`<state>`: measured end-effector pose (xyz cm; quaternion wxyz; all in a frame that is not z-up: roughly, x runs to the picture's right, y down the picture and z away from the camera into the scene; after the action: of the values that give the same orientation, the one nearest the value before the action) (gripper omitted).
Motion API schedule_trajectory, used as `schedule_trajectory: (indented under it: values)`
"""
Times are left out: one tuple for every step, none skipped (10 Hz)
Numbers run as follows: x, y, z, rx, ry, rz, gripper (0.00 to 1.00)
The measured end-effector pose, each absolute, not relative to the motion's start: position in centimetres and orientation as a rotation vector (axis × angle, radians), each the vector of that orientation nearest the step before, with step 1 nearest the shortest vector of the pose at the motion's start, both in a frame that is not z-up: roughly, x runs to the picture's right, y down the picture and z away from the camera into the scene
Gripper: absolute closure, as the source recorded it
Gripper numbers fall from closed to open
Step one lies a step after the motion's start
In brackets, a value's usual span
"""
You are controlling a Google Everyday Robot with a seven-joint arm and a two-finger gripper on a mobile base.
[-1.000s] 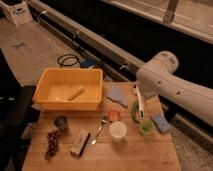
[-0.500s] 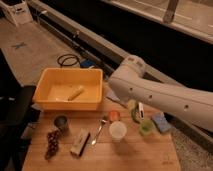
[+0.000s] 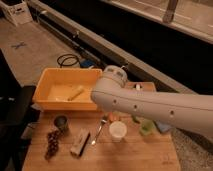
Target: Place fork in metal cup
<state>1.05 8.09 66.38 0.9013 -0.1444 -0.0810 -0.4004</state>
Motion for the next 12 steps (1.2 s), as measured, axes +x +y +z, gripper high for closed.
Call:
schedule_trajectory:
  values:
    - [1.2,8.1,66.4,-0.299,-0.166,-0.826,0.2]
    - [1.3,8.1,66.4,-0.299,-0.165,-0.825,0.2]
    - [1.1,8.0,66.4,-0.3,-0.169,-0.826,0.2]
    - [1.1,8.0,66.8,-0.303,-0.181,-0.825,0.2]
    - [0.6,8.1,68.0,-0.305,-0.217,-0.823,0.2]
    - [-0.3,8.2,68.8,-0.308,-0.248,-0.83,0.2]
    - [-1.0,8.5,69.6,-0.316,-0.274,-0.833,0.2]
    - [-1.8,8.8,70.4,-0.322,-0.305,-0.84,0.2]
    - [-2.3,9.2,71.2,-0.333,-0.341,-0.84,0.2]
    - [-2.5,9.7,72.0,-0.345,-0.365,-0.84,0.2]
    - [-3.1,10.6,73.0,-0.363,-0.405,-0.836,0.2]
    - [-3.5,11.4,74.0,-0.379,-0.437,-0.83,0.2]
